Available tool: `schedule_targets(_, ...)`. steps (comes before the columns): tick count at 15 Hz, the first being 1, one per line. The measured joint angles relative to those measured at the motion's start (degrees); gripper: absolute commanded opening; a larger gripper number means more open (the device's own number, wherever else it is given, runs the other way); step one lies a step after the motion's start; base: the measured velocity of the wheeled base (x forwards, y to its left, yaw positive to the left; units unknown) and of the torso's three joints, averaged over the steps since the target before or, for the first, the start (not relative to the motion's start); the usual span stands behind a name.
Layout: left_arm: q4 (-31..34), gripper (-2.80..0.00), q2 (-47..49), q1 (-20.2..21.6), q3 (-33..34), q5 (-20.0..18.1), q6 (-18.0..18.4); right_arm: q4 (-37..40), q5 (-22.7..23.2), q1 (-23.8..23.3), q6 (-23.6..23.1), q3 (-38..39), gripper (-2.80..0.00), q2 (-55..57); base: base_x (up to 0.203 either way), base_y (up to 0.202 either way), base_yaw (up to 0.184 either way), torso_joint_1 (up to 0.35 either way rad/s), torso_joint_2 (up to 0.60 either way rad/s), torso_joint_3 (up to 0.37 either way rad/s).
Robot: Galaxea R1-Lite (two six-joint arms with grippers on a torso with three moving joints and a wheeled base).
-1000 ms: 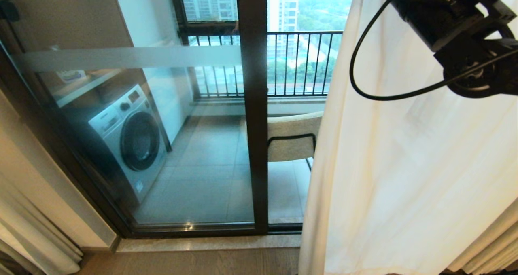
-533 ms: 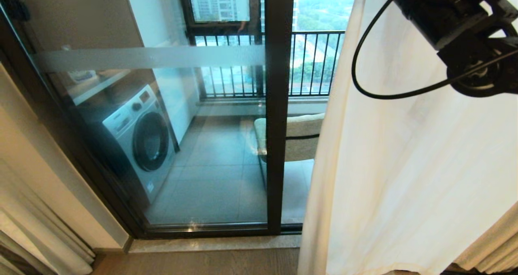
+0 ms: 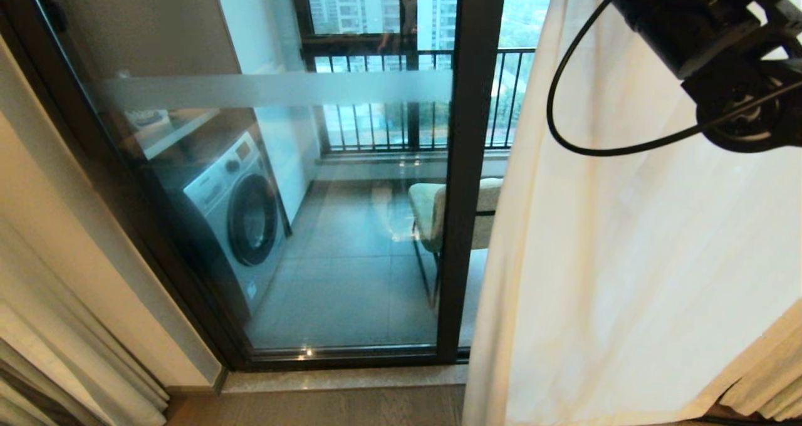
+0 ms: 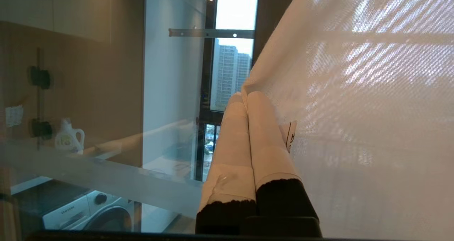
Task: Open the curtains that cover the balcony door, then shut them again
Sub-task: Close the inner curtains on both sides
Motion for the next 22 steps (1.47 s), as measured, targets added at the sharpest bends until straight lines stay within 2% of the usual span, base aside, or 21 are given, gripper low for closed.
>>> schedule_targets(9, -0.05, -2.80, 0.00, -0.05, 0.00, 0.06, -0.01, 0.03, -0.02, 0.02, -0.05, 0.09, -2.80, -0.09, 0.000, 0.167, -0.001, 0.002, 0.00, 0.002)
schedule_targets(22, -0.07, -2.80, 0.00, -0.02, 0.00, 0.05, -0.01, 0.14, 0.24, 0.13, -0.91, -0.05, -2.80, 0.16, 0.000, 0.000, 0.000, 0.000, 0.00, 0.000)
